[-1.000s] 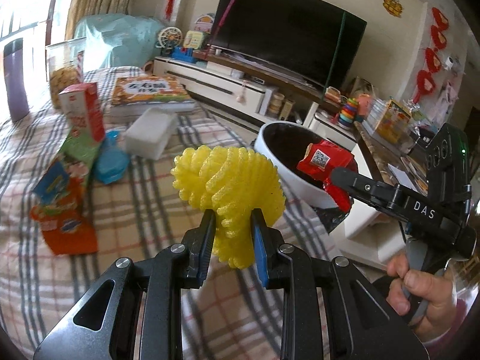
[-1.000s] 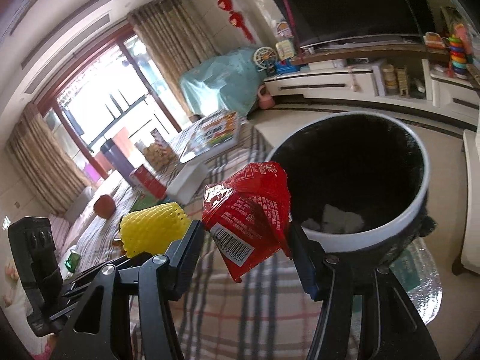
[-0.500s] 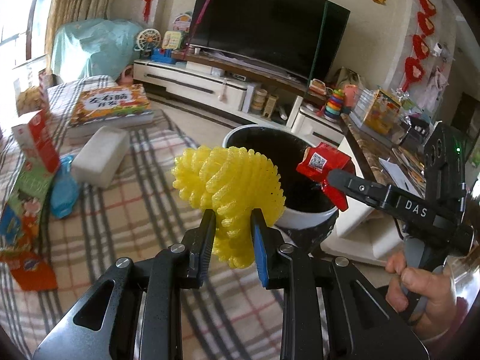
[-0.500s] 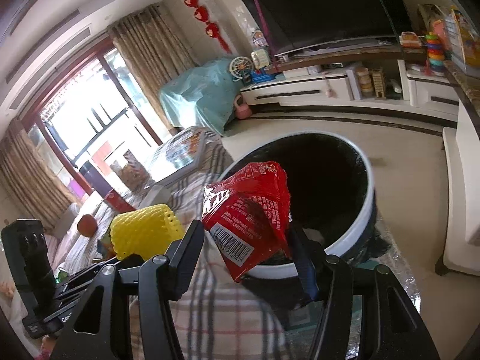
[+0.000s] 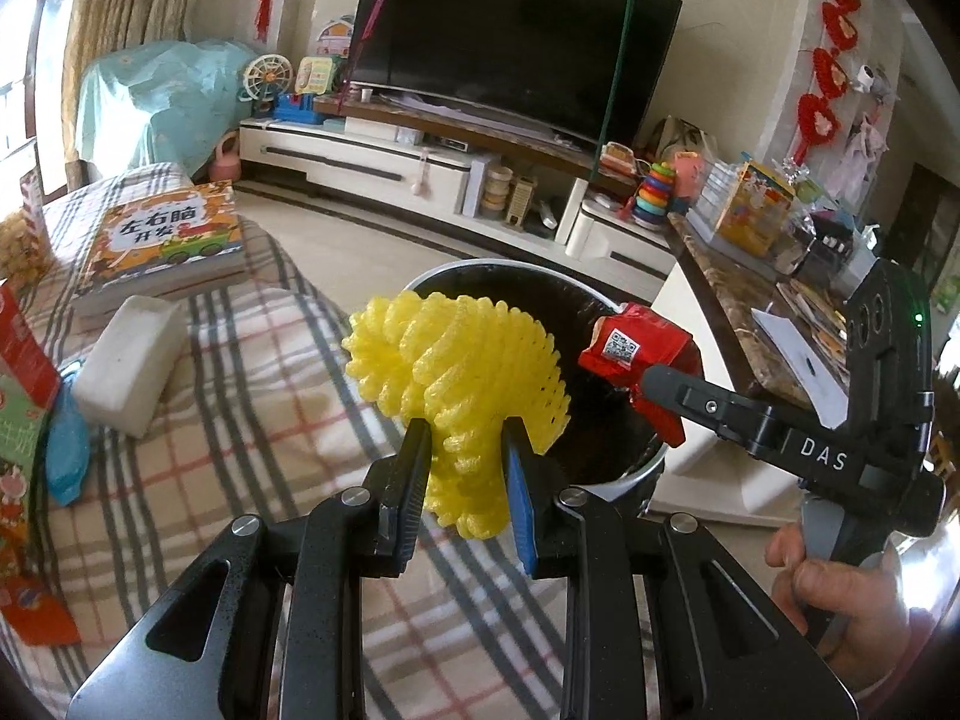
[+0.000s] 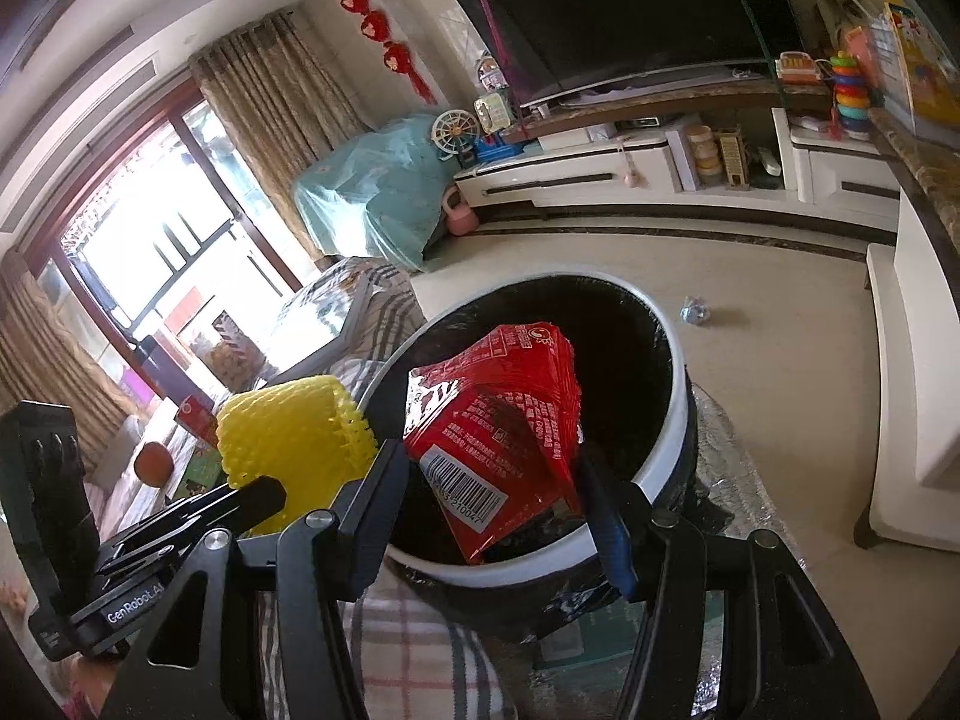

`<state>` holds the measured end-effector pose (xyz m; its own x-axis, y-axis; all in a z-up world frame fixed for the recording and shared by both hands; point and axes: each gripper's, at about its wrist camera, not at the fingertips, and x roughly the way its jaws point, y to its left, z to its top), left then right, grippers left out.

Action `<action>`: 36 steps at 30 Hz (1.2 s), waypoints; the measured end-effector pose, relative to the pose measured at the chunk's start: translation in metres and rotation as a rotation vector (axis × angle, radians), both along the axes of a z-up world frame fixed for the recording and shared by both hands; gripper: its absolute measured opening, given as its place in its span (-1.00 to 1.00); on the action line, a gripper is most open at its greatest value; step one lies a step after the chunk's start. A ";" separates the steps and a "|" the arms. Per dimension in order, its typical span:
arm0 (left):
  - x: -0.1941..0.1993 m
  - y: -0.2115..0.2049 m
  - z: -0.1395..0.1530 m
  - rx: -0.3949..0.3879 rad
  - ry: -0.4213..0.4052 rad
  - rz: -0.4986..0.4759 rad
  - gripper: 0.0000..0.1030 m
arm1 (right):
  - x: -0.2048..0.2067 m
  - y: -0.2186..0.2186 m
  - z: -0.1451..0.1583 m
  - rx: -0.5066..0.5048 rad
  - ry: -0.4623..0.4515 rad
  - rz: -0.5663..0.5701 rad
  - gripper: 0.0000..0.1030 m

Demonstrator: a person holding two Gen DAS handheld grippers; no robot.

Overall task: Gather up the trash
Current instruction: 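Carry the foam net and red bag over the bin and release them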

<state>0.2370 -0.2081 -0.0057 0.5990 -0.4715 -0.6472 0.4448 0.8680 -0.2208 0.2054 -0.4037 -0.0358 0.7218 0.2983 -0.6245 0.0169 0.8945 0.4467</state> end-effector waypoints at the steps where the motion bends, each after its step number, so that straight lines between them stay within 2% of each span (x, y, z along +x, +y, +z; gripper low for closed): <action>1: 0.001 -0.002 0.000 0.002 -0.001 -0.002 -0.56 | 0.001 -0.001 0.000 -0.002 0.000 -0.001 0.14; 12: 0.015 -0.025 -0.001 0.019 0.002 -0.023 -0.54 | 0.013 -0.009 -0.001 -0.005 0.016 -0.006 0.15; 18: 0.022 -0.027 -0.006 0.021 0.018 -0.013 -0.47 | 0.019 -0.012 -0.002 -0.015 0.027 -0.003 0.18; 20: 0.024 -0.027 -0.007 0.021 0.022 -0.011 -0.37 | 0.021 -0.014 -0.004 -0.017 0.032 -0.004 0.19; 22: 0.024 -0.026 -0.008 0.024 0.027 -0.003 -0.10 | 0.023 -0.014 -0.004 -0.015 0.040 -0.006 0.21; 25: 0.023 -0.023 -0.009 0.019 0.024 0.011 0.18 | 0.026 -0.014 -0.006 -0.006 0.055 -0.007 0.29; 26: 0.022 -0.021 -0.009 0.015 0.023 0.018 0.23 | 0.026 -0.015 -0.006 -0.002 0.058 -0.007 0.39; 28: 0.019 -0.016 -0.010 0.008 0.025 0.023 0.26 | 0.025 -0.015 -0.006 0.002 0.058 -0.013 0.51; 36: 0.001 0.007 -0.014 -0.023 0.040 0.060 0.35 | 0.012 -0.010 0.000 0.020 0.039 -0.025 0.62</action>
<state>0.2384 -0.2015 -0.0198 0.6004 -0.4505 -0.6607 0.3826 0.8873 -0.2574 0.2177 -0.4135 -0.0358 0.7046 0.2936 -0.6460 0.0564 0.8843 0.4634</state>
